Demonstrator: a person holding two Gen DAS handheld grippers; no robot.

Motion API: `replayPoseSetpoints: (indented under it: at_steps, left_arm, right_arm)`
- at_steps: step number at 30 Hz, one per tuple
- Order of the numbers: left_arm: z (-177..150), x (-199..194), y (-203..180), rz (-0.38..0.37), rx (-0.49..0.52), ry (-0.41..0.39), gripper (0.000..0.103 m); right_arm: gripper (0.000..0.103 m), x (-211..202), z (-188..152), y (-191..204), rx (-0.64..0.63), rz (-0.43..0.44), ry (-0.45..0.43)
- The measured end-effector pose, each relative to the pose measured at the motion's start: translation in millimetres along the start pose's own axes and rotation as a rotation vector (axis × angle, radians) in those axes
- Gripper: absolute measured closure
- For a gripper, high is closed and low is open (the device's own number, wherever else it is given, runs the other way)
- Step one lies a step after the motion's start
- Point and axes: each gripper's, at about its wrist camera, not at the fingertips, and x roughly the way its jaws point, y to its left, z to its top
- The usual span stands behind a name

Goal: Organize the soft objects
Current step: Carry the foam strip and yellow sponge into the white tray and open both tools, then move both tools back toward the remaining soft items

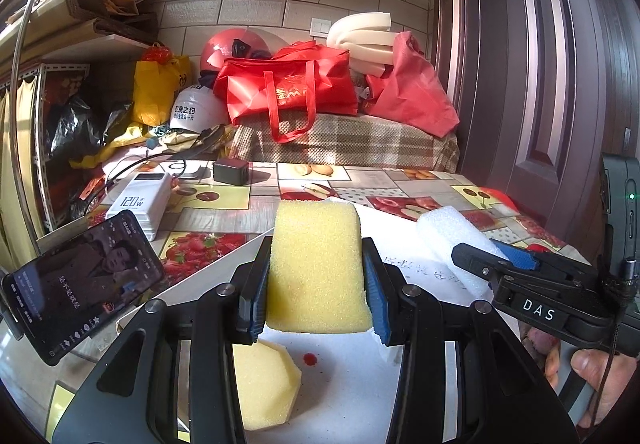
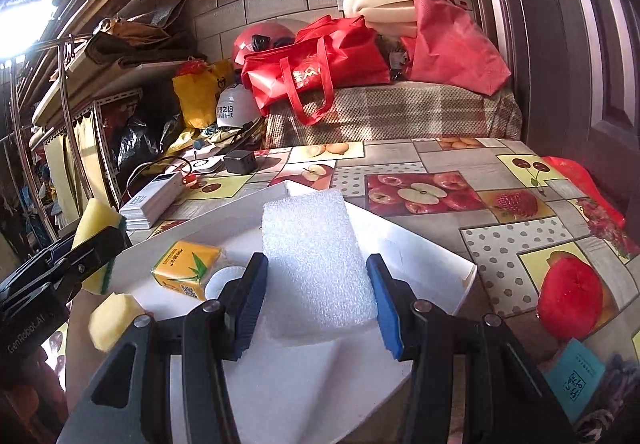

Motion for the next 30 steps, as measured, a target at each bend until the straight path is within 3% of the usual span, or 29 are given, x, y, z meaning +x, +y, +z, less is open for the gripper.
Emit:
replayPoseSetpoints:
  at_steps: [8, 9, 11, 13, 15, 18, 21, 30]
  left_arm:
    - [0, 7, -6, 0.030, 0.030, 0.028, 0.061]
    - [0, 8, -6, 0.034, 0.027, 0.031, 0.054]
    - [0, 8, -5, 0.047, 0.024, 0.027, 0.031]
    - [0, 6, -6, 0.050, 0.027, 0.019, 0.007]
    - [-1, 4, -7, 0.051, 0.036, 0.010, 0.000]
    - [-1, 2, -9, 0.054, 0.047, -0.003, 0.000]
    - [-1, -2, -7, 0.057, 0.041, -0.021, 0.000]
    - [-1, -10, -5, 0.094, 0.035, -0.056, 0.000]
  right_arm:
    - [0.052, 5, 1, 10, -0.048, -0.008, 0.017]
    - [0.051, 6, 1, 10, -0.048, -0.010, 0.022]
    - [0.047, 8, 2, 9, -0.045, -0.018, 0.028]
    - [0.018, 8, 3, 8, -0.040, -0.033, 0.026]
    - [0.016, 7, 3, 8, -0.042, -0.041, 0.016]
    - [0.015, 6, 2, 13, -0.066, -0.051, 0.010]
    - [0.000, 6, 3, 14, -0.073, -0.071, 0.006]
    - [0.000, 2, 1, 18, -0.091, -0.091, -0.025]
